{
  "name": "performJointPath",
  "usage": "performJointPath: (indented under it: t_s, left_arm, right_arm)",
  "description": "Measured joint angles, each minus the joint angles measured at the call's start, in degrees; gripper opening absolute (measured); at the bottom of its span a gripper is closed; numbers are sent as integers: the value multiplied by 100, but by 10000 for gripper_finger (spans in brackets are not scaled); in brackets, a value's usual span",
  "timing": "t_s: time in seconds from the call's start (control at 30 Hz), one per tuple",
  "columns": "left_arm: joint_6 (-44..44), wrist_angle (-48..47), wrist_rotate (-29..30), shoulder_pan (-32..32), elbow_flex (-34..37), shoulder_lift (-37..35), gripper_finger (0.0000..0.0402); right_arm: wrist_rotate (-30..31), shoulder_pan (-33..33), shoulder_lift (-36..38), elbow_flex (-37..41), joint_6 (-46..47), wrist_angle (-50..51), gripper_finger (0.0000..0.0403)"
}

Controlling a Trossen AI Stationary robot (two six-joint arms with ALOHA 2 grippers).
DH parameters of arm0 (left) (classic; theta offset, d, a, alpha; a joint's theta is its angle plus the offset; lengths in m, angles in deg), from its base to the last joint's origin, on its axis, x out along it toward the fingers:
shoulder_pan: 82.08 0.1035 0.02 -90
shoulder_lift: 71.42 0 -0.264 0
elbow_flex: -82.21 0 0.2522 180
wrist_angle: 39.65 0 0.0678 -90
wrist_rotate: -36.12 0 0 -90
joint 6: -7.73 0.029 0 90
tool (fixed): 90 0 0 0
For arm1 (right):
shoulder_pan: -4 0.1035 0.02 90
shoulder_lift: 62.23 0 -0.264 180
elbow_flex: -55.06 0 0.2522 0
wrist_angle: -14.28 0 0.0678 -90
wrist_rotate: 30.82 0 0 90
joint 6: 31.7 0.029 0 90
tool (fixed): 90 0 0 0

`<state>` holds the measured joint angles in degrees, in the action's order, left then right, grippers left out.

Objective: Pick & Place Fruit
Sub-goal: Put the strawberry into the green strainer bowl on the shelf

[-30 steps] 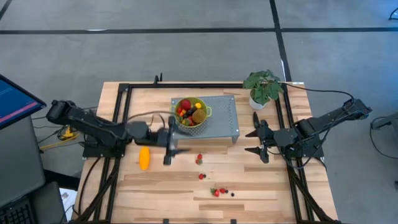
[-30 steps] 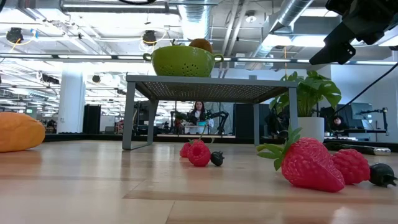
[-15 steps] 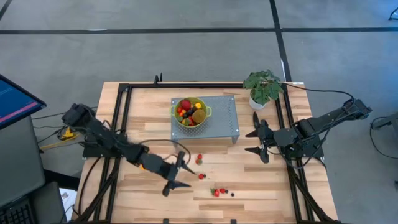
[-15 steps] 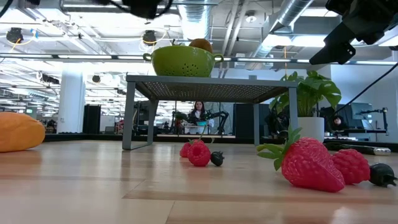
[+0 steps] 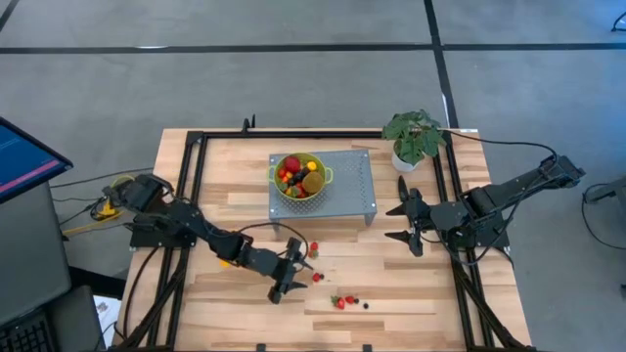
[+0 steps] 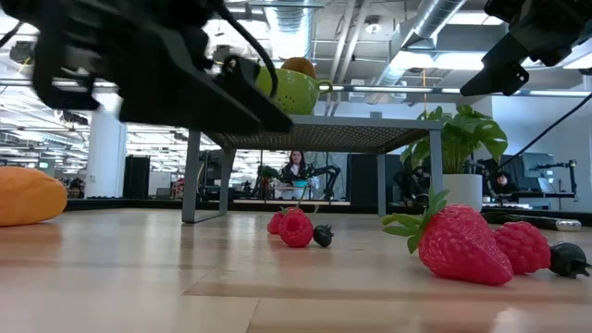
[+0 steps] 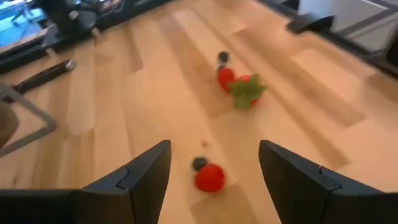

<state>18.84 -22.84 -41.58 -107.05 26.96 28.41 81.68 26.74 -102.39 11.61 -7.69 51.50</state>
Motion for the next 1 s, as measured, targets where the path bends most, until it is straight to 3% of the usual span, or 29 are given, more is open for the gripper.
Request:
performJointPath:
  t_s: [0.37,0.73,1.0]
  left_arm:
    - [-576,705,270,689,0,774,237]
    - [-1265,731,271,996,0,986,235]
    - [-1275,728,136,952,0,986,173]
  right_arm:
    - [2,2,0,0,0,0,301]
    - [1,2,0,1,-1,1,301]
    - [2,2,0,0,-2,0,301]
